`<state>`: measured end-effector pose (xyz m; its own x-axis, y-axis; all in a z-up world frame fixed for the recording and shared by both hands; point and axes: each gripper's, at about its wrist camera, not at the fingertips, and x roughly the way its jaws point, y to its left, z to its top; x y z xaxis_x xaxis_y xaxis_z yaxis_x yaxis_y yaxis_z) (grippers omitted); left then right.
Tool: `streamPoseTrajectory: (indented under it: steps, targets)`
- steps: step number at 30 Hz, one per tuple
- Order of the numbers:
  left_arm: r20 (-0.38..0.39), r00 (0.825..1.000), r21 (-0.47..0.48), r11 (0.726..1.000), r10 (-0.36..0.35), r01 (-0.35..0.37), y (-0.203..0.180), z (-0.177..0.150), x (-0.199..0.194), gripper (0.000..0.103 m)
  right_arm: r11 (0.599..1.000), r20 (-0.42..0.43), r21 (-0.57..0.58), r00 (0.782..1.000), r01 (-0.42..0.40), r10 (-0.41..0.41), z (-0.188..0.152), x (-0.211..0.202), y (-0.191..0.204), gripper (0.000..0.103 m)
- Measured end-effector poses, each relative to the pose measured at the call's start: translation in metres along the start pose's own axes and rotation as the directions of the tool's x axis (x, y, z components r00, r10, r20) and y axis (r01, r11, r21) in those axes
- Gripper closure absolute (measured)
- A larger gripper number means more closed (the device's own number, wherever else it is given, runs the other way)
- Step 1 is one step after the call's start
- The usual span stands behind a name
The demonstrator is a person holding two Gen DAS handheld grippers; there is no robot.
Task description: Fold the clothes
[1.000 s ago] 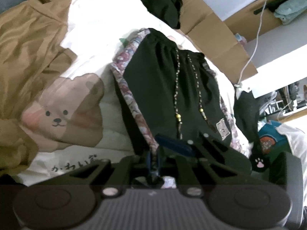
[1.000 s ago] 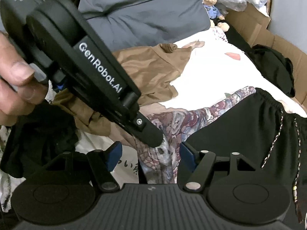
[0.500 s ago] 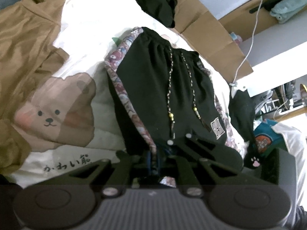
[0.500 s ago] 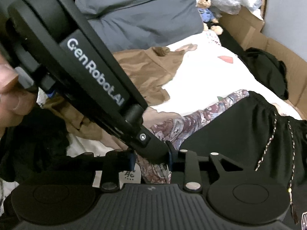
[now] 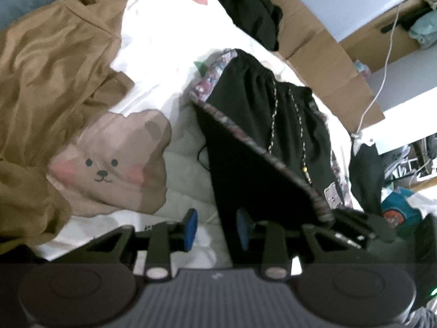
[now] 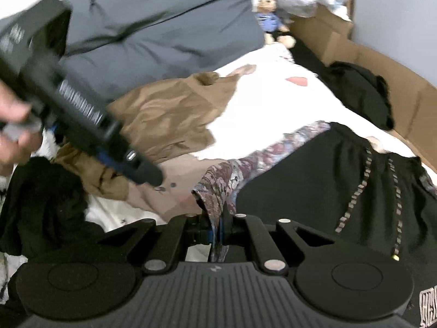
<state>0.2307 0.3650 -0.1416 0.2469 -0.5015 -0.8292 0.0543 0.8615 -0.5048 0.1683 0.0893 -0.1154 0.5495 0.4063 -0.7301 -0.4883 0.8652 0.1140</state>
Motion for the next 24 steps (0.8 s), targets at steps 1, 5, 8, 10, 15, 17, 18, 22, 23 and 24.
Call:
streamPoseTrajectory:
  steps: [1,5,8,10,15,17,18,22,23,24]
  targets:
    - [-0.002,1.000,0.000,1.000,0.003,-0.003,-0.002,0.000,0.002,0.070,1.000,0.003,0.012,1.000,0.002,-0.002,0.001,-0.004,-0.006,0.099]
    - [-0.016,1.000,-0.001,1.000,0.018,-0.018,-0.012,0.000,0.011,0.062,0.998,0.023,0.060,0.999,0.022,-0.024,-0.001,-0.023,-0.028,0.099]
    - [-0.027,0.999,0.018,0.999,0.036,-0.035,-0.025,0.001,0.015,0.059,0.994,0.027,0.100,0.999,0.042,-0.045,-0.006,-0.033,-0.045,0.099]
    - [-0.027,0.998,0.032,0.998,0.052,-0.051,-0.035,0.003,0.017,0.059,0.992,0.028,0.117,0.998,0.053,-0.056,-0.010,-0.038,-0.055,0.099]
    - [0.012,0.993,0.065,0.990,0.122,-0.122,-0.059,0.007,0.010,0.059,0.984,0.034,0.166,0.997,0.066,-0.073,-0.016,-0.053,-0.081,0.099]
    - [0.019,0.992,0.063,0.990,0.124,-0.125,-0.068,0.009,0.006,0.059,0.981,0.038,0.180,0.996,0.067,-0.075,-0.017,-0.058,-0.088,0.099]
    - [0.020,0.992,0.063,0.990,0.126,-0.127,-0.072,0.009,0.005,0.058,0.980,0.042,0.186,0.996,0.070,-0.080,-0.019,-0.062,-0.093,0.099]
    - [-0.002,0.990,0.068,0.988,0.141,-0.140,-0.093,0.005,0.011,0.058,0.973,0.051,0.219,0.995,0.073,-0.086,-0.023,-0.074,-0.112,0.099]
    - [-0.008,0.989,0.071,0.987,0.144,-0.144,-0.096,0.004,0.013,0.058,0.971,0.054,0.228,0.995,0.075,-0.089,-0.025,-0.078,-0.118,0.099]
    - [-0.016,0.989,0.079,0.986,0.150,-0.149,-0.102,0.001,0.017,0.058,0.968,0.056,0.237,0.994,0.079,-0.095,-0.027,-0.083,-0.125,0.099]
